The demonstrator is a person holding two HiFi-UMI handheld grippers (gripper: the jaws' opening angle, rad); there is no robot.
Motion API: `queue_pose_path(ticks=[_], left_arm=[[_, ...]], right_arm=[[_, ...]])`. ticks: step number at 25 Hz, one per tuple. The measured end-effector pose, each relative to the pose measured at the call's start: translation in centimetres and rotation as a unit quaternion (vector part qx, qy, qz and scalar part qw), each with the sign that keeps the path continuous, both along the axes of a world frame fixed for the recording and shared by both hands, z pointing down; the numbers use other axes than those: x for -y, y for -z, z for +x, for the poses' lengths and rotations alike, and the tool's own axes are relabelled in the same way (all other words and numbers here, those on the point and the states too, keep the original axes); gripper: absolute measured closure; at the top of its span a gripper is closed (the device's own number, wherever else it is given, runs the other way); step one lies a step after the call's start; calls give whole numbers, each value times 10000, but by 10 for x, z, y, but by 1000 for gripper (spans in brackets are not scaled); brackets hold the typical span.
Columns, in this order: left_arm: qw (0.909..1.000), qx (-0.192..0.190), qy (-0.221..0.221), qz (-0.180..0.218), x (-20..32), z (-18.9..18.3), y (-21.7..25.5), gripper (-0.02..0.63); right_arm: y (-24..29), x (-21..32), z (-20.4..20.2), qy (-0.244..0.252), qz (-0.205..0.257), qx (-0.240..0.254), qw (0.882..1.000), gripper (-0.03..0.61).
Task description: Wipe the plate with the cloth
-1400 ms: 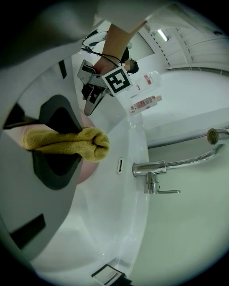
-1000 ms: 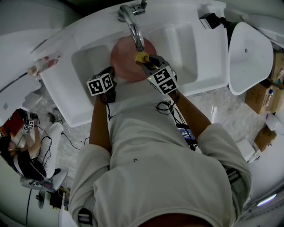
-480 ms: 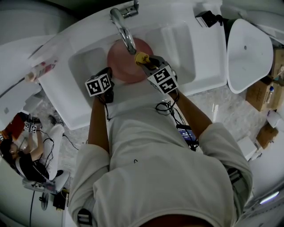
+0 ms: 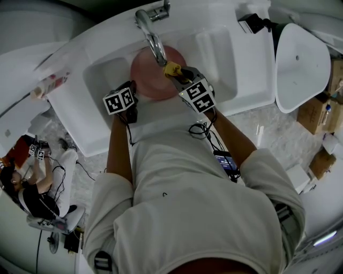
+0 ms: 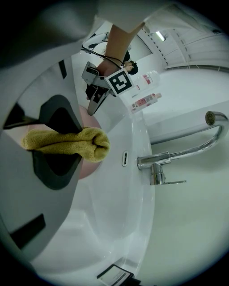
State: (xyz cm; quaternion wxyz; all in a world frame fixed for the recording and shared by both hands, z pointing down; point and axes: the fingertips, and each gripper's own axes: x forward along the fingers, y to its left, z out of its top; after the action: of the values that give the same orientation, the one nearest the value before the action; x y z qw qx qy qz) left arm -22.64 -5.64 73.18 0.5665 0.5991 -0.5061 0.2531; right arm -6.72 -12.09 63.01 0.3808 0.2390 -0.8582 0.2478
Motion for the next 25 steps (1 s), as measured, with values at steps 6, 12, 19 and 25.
queue_pose_path(ticks=[6,12,19,25], left_arm=[[9995,-323,-14,-16,5,14,-9,529],[9995,-263,162,104,10,14,-5,568],[9992,24,-137,372,9,16,21,568],[9985,159,-223,484,6,12,36,566]], right_arm=[[-3,-1,5,-60,-31,-67,10000,483],[-16,4,8,-113,-56,-176,9998,485],[-54,27,8,-251,-214,-490,9983,485],[-70,39,-4,-157,-308,-604,9976,483]])
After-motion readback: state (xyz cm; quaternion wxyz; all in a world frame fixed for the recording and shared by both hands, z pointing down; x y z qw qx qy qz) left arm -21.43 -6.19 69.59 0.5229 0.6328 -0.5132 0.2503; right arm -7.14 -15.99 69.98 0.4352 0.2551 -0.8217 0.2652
